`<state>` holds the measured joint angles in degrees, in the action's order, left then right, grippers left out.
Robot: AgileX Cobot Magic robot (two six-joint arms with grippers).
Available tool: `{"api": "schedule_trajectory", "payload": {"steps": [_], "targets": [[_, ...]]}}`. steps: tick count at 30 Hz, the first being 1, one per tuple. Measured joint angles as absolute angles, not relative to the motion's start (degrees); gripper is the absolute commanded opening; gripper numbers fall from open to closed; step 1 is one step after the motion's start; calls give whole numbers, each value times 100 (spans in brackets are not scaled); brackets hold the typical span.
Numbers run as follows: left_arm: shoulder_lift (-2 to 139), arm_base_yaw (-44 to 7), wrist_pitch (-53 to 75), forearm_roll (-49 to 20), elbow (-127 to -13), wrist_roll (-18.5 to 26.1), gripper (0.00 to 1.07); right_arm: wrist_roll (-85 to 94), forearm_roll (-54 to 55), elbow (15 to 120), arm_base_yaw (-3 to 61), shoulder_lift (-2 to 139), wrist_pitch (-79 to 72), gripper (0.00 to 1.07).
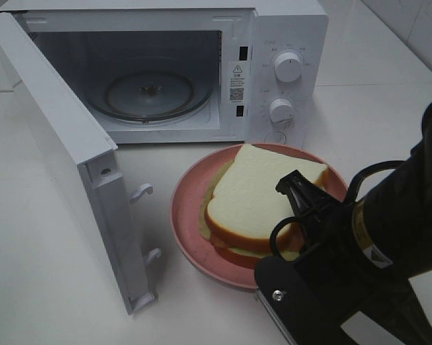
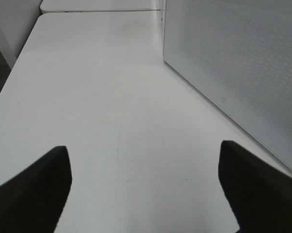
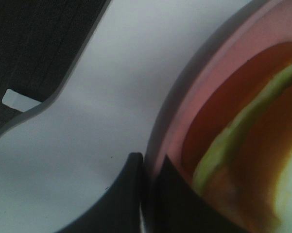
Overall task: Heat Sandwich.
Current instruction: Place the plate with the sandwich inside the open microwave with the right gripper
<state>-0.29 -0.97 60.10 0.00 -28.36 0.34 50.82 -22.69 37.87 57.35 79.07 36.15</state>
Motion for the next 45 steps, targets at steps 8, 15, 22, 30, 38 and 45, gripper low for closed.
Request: {"api": "schedule_trajectory", "payload": {"steps": [8, 15, 22, 30, 38, 45], "targets": [[-29, -97, 6010, 0, -2836, 34, 76, 5094, -2263, 3982, 5581, 8256, 3191, 0], [-29, -97, 6010, 0, -2836, 34, 76, 5094, -2441, 4446, 5334, 8669, 2934, 0], [-29, -97, 6010, 0, -2836, 34, 76, 5220, -2664, 4927, 5260, 9179, 2865, 0], [-29, -97, 6010, 0, -2836, 34, 76, 5369, -2710, 5609, 5042, 9775, 2590, 0], [-29, -97, 6010, 0, -2836, 34, 76, 5649, -2716, 6446, 4933, 10468, 2452, 0], [-29, -97, 6010, 0, -2836, 34, 76, 5747, -2722, 7087, 4830, 11041, 2395, 0]]}}
